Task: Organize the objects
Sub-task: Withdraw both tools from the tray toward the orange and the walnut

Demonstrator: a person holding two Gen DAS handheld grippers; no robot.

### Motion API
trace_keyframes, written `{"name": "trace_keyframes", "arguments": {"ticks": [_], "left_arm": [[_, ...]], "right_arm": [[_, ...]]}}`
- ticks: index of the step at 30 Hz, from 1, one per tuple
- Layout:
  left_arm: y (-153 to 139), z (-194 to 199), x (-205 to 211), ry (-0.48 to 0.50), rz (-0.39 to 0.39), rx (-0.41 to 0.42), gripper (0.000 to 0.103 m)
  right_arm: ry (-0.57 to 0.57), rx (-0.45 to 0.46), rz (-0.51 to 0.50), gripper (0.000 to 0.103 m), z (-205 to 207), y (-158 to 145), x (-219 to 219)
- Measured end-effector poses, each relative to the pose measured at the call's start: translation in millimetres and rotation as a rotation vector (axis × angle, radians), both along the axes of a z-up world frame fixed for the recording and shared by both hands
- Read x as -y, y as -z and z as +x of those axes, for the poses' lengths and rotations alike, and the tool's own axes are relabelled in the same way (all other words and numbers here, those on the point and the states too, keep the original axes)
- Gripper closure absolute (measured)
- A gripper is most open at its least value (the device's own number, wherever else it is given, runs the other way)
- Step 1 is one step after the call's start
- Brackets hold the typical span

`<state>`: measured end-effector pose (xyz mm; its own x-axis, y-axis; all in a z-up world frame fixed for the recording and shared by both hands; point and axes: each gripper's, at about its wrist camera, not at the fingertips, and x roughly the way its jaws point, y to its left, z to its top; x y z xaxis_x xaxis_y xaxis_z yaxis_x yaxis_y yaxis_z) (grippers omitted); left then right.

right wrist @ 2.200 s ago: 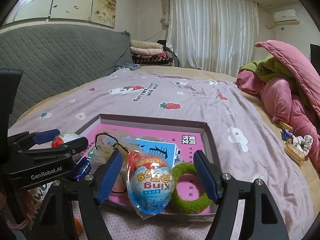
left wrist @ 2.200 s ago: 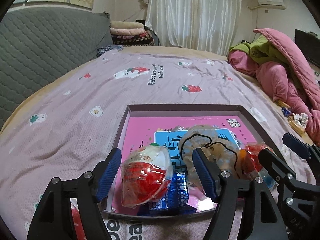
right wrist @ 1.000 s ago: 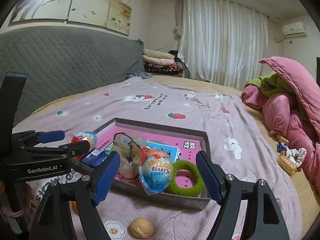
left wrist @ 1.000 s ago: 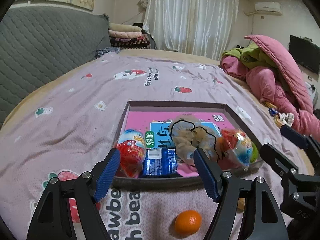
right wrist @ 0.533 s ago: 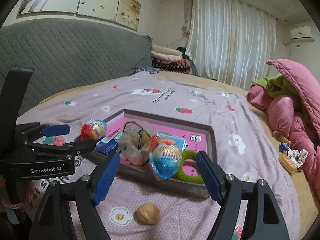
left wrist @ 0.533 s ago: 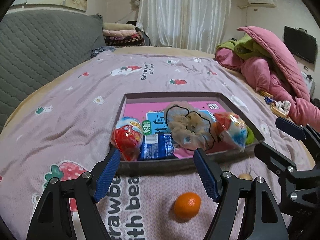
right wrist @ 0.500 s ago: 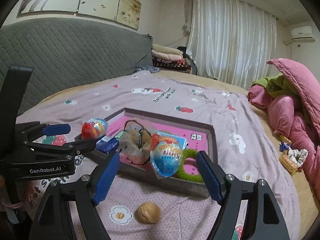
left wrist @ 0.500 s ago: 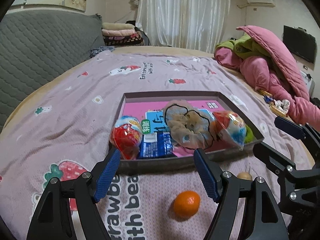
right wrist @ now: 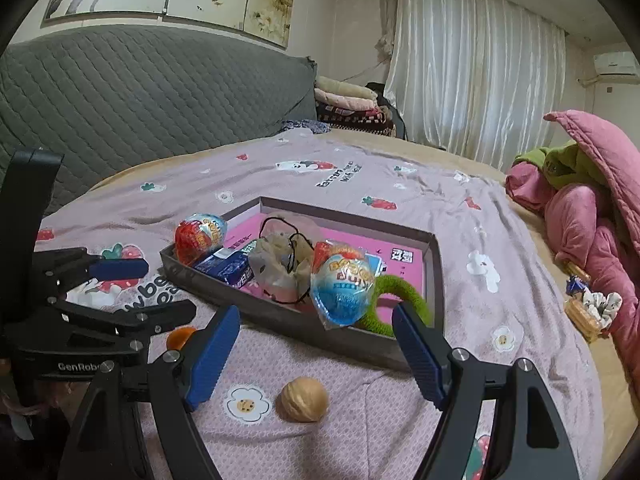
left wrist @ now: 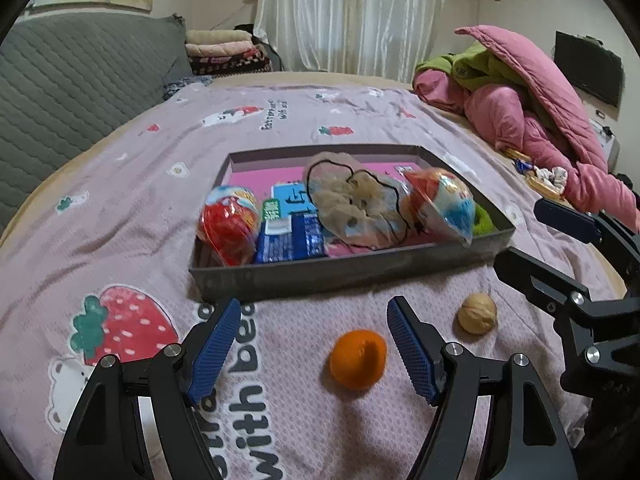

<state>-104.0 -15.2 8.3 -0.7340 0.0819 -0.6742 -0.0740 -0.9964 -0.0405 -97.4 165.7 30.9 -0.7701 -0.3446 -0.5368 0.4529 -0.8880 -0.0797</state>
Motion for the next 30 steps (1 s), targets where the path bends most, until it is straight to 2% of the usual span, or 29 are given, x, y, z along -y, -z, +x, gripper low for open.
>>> {"name": "trace_keyframes", "arguments": {"ticks": [8, 30], "left_arm": [[7.6, 5.8, -4.8, -0.007, 0.0, 0.025, 0.026], [25.7, 15.3, -9.7, 0.048, -0.027, 0.07, 0.026]], "right_arm": [[0.002, 0.029, 0.028, 0.025, 2.7, 8.9, -0.1], [-0.009, 0.08, 0.082, 0.025, 7.1, 29.8, -7.0]]}}
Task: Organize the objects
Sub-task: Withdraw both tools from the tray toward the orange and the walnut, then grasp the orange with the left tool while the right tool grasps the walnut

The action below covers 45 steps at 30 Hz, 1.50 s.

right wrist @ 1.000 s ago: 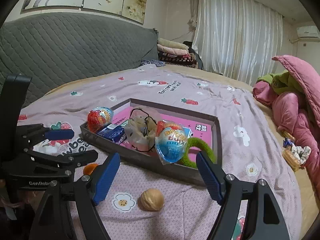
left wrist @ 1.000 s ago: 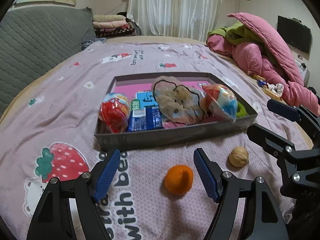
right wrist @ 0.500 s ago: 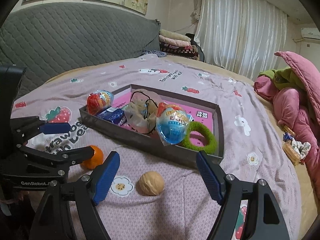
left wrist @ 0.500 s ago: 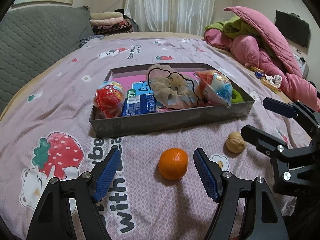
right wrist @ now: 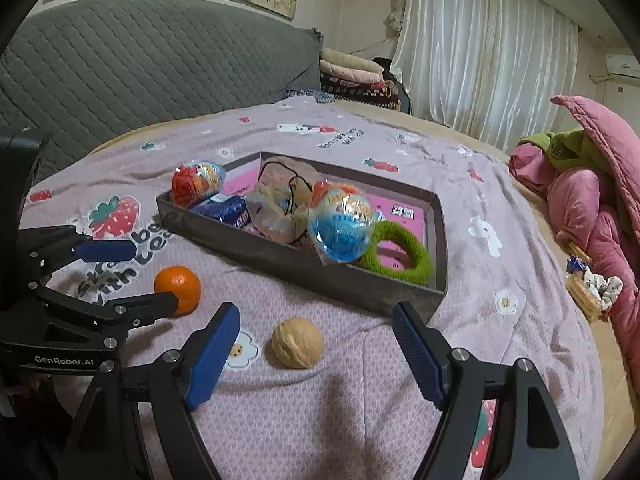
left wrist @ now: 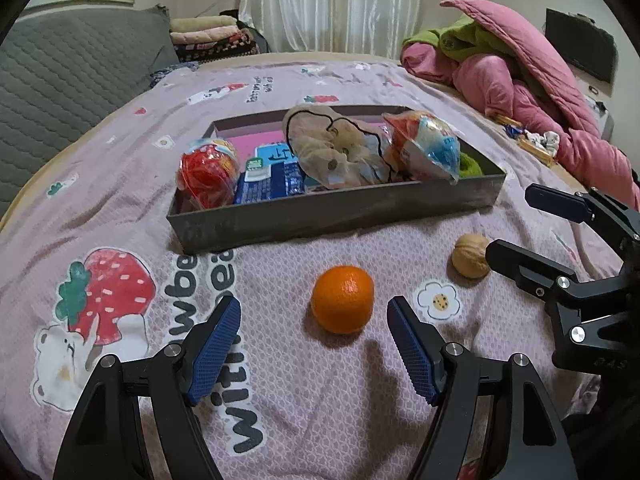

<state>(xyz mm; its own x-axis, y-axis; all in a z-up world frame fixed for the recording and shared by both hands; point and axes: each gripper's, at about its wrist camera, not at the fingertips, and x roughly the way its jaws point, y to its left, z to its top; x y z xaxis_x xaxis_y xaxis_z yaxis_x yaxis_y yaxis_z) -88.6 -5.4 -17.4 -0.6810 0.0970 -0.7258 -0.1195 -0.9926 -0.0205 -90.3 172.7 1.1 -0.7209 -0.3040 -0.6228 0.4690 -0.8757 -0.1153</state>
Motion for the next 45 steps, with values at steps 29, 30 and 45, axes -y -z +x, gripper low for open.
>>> {"name": "trace_keyframes", "arguments": {"ticks": [29, 30, 45], "left_arm": [[20.2, -20.6, -0.1, -0.036, 0.011, 0.066, 0.026], [20.0, -21.1, -0.5, -0.038, 0.011, 0.065, 0.026], [20.5, -26.3, -5.8, -0.038, 0.011, 0.066, 0.026]], "right_arm": [[0.001, 0.069, 0.1, 0.026, -15.6, 30.3, 11.9], [0.002, 0.07, 0.097, 0.029, -16.4, 30.4, 11.7], [-0.038, 0.104, 0.158, 0.067, -17.2, 39.8, 27.8]]}}
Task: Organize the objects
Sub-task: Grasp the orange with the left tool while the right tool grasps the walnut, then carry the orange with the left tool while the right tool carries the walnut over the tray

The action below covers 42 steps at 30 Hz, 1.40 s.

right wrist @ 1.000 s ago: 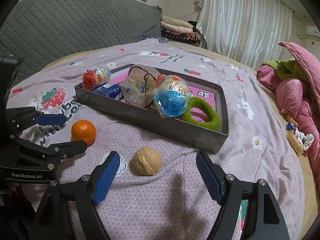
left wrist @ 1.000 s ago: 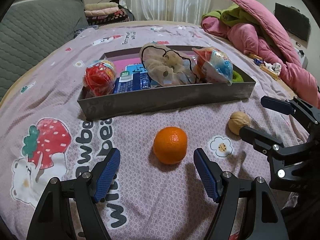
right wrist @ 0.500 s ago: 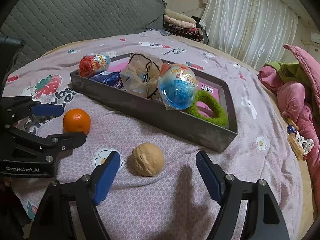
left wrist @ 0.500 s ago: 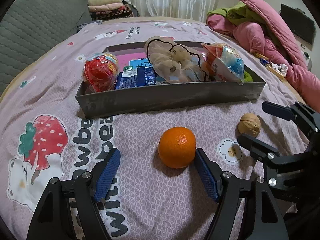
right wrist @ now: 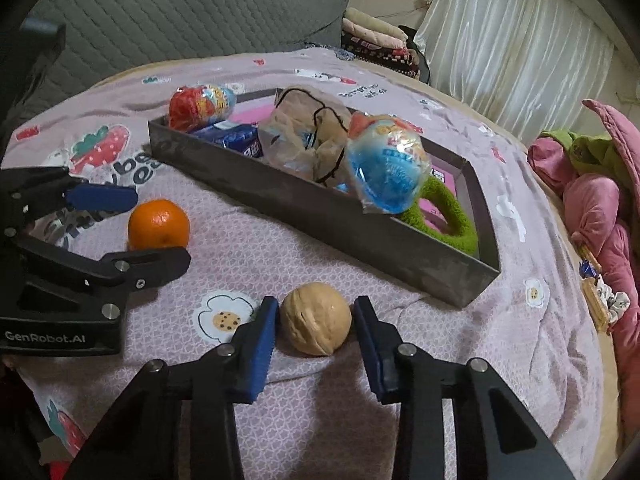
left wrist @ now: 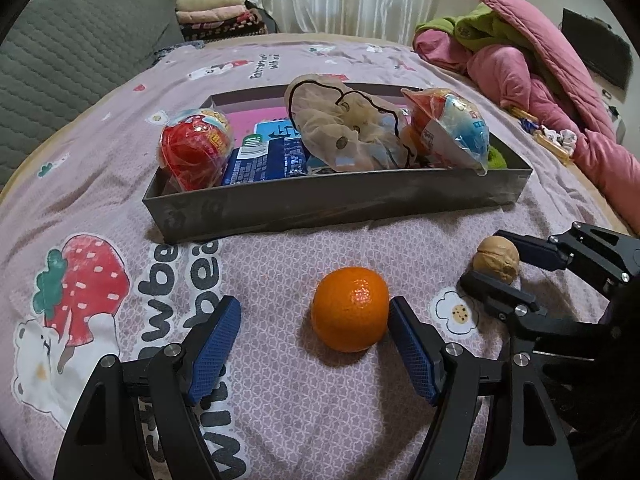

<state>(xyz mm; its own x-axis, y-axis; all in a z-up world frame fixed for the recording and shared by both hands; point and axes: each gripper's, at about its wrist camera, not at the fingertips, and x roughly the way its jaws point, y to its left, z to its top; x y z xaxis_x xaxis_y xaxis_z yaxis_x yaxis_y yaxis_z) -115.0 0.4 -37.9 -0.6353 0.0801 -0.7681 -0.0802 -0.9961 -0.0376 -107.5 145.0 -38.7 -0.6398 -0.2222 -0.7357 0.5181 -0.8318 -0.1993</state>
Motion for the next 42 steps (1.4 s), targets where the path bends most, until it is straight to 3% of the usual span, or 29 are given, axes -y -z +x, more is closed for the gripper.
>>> {"name": "trace_keyframes", "arguments": {"ticks": [8, 14, 18, 42], "left_arm": [[-0.3, -1.7, -2.0, 0.002, 0.026, -0.001, 0.027], [0.7, -6.2, -7.6, 0.005, -0.001, 0.004, 0.046], [-3.9, -4.8, -9.1, 0.021, 0.017, -0.01, 0.065], [-46.2, 0.4, -6.9, 0.004, 0.03, -0.138, 0.065]], "right_arm": [[0.018, 0.025, -0.036, 0.069, -3.0, -2.3, -4.7], [0.031, 0.028, -0.061, 0.069, -3.8, -5.2, -8.9], [0.041, 0.028, -0.083, 0.069, -5.1, -9.1, -12.4], [0.098, -0.1, -0.24, 0.069, -3.2, -63.7, -37.9]]}}
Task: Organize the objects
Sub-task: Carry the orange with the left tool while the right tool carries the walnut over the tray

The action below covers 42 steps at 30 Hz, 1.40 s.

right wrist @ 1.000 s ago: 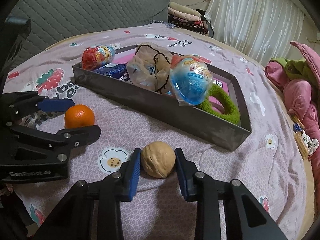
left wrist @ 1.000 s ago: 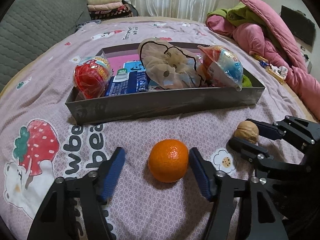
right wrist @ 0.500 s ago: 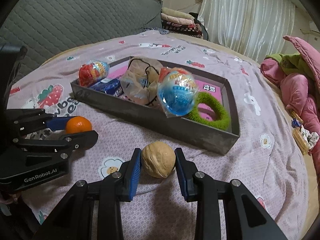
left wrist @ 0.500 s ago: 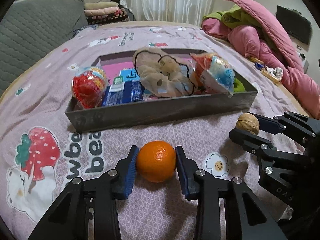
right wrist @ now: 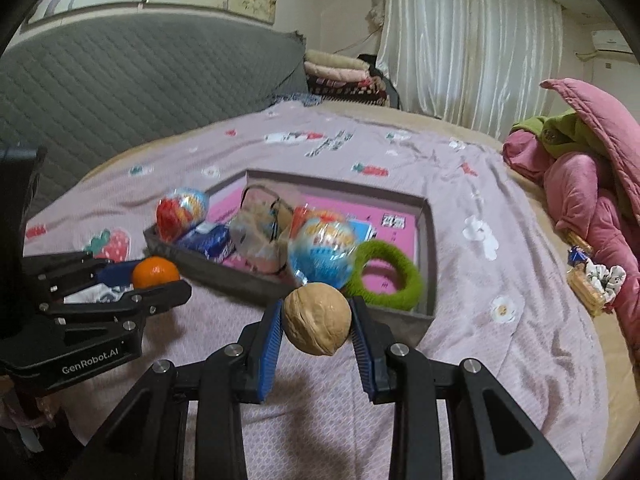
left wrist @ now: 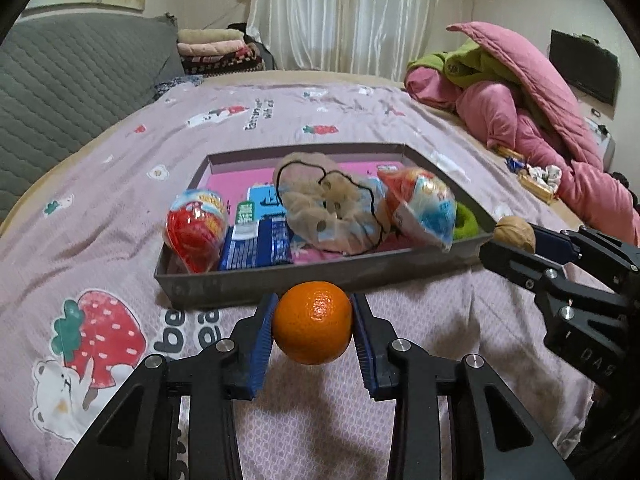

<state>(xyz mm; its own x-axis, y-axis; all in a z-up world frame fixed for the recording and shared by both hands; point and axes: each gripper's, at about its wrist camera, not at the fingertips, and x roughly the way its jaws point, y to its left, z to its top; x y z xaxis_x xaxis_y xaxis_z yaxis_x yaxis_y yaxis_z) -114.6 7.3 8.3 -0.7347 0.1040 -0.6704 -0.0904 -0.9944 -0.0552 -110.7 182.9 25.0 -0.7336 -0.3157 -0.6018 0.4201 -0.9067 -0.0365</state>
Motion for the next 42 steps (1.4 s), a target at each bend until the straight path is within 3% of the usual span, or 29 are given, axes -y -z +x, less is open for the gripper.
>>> {"name": "trace_keyframes", "arguments": {"ticks": [19, 42], "left_arm": [[-26.9, -15.1, -1.3, -0.045, 0.038, -0.069, 0.065], [-46.9, -40.7, -1.7, -0.071, 0.036, -0.14, 0.065]], "right_arm": [[0.065, -0.122, -0.027, 0.069, -6.6, -30.5, -4.4], [0.137, -0.175, -0.071, 0.069, -25.7, -47.0, -16.3]]}}
